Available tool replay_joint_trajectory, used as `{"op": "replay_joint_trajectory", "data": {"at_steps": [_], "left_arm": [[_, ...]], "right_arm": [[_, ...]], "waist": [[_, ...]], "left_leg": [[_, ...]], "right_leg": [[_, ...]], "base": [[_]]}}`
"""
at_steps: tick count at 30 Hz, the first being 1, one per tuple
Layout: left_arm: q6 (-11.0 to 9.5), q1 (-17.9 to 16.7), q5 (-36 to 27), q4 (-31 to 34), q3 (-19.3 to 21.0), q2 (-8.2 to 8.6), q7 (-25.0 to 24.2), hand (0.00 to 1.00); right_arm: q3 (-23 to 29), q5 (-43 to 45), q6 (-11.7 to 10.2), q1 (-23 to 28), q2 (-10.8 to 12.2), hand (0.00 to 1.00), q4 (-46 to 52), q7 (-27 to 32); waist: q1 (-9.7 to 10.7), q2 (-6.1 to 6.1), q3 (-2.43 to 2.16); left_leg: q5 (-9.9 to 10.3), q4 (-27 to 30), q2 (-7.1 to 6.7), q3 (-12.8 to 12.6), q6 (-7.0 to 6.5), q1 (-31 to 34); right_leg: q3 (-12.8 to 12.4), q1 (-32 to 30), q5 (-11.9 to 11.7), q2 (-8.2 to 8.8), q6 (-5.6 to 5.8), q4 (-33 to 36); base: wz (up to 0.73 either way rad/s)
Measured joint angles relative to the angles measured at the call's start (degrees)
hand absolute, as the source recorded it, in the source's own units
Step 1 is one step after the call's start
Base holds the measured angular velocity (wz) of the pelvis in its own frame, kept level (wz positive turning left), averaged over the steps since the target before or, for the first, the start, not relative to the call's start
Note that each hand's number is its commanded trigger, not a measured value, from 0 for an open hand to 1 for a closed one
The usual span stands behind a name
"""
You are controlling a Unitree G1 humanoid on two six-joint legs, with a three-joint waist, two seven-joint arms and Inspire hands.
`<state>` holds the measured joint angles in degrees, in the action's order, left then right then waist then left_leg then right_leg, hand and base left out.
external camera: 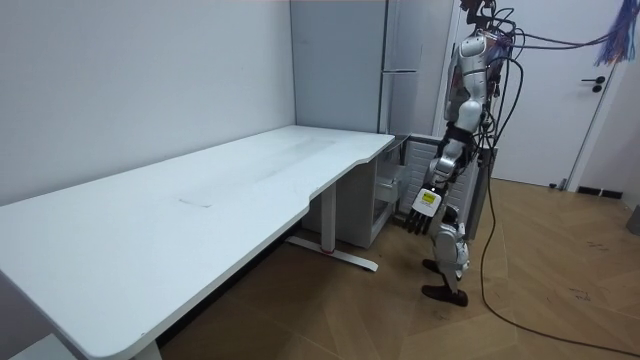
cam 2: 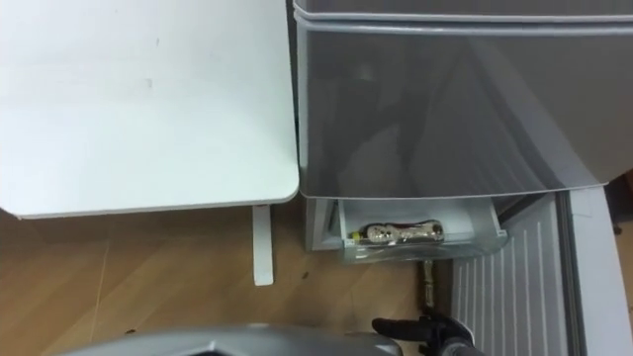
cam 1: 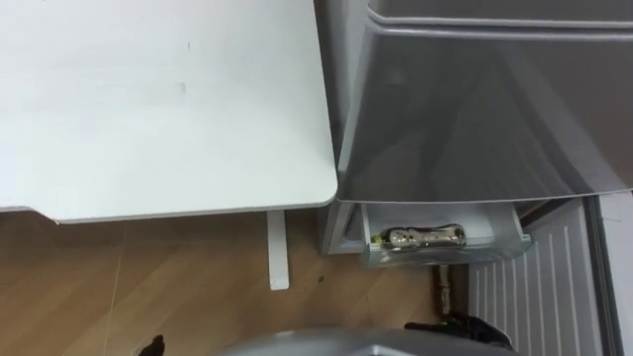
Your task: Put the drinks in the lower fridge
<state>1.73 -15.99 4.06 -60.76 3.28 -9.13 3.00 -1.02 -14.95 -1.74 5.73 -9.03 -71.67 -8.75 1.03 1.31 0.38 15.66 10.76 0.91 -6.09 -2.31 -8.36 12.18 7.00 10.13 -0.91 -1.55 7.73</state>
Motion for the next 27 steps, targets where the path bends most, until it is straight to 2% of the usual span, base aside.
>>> {"op": "replay_joint_trajectory", "data": {"at_steps": [4, 13, 19, 22, 24, 27], "left_arm": [[0.5, 0.3, 0.6, -1.1, 0.0, 0.01, -0.7, 0.0], [0.8, 0.5, 0.7, -1.5, 0.0, -0.38, -2.2, 0.0], [0.7, 1.2, 3.7, -1.4, 0.0, -0.46, -2.2, 0.0], [0.2, 2.1, 3.7, -1.3, 0.1, -0.29, -1.3, 0.0], [-0.9, 2.9, 3.7, -1.3, 1.4, -0.06, -1.1, 0.0], [-1.9, 3.3, 3.6, -1.4, 1.9, -0.1, -0.9, 0.0]], "right_arm": [[0.0, 0.8, 0.0, 0.0, -0.1, 0.0, -0.2, -0.2], [0.1, 2.2, -0.3, -0.1, -0.2, 0.0, 0.5, -1.1], [-0.5, 3.8, -1.1, -0.2, -0.4, 0.0, 0.9, -1.2], [-1.7, 3.6, -1.6, -0.2, -0.6, 0.0, 0.9, -0.7], [-2.0, 4.0, -2.2, -0.3, -0.5, 0.0, 0.9, -0.8], [-2.3, 4.8, -2.5, -1.0, -0.4, 0.0, 0.7, -2.0]], "waist": [[0.0, -0.28, -0.14], [0.2, 0.01, 0.14], [-0.4, 0.09, 0.19], [-1.2, 0.07, 0.16], [-1.7, -0.04, -0.02], [-2.1, 0.25, 0.15]], "left_leg": [[0.0, 0.0, 0.02, 0.0, 0.0, 0.0], [0.0, 0.0, 0.01, 0.9, 0.01, -0.3], [0.1, -0.3, 0.03, 1.4, 0.09, 0.4], [0.1, 0.5, 0.04, 1.6, 0.12, 1.1], [0.1, 1.1, 0.05, 1.9, 0.17, 1.7], [0.1, 2.8, 0.09, 2.1, 0.21, 3.2]], "right_leg": [[0.0, 0.0, 0.0, -0.01, 0.0, 0.0], [0.5, 0.5, 0.0, 0.02, -0.01, 0.4], [0.3, -0.2, 0.1, -0.09, -0.09, 0.9], [0.5, -0.6, 0.1, -0.1, -0.18, 0.8], [1.0, -0.8, 0.2, -0.03, -0.24, 0.6], [1.3, -1.5, 0.3, 0.05, -0.38, 0.9]], "base": [[0.0], [0.03], [0.02], [0.03], [0.08], [0.05]]}}
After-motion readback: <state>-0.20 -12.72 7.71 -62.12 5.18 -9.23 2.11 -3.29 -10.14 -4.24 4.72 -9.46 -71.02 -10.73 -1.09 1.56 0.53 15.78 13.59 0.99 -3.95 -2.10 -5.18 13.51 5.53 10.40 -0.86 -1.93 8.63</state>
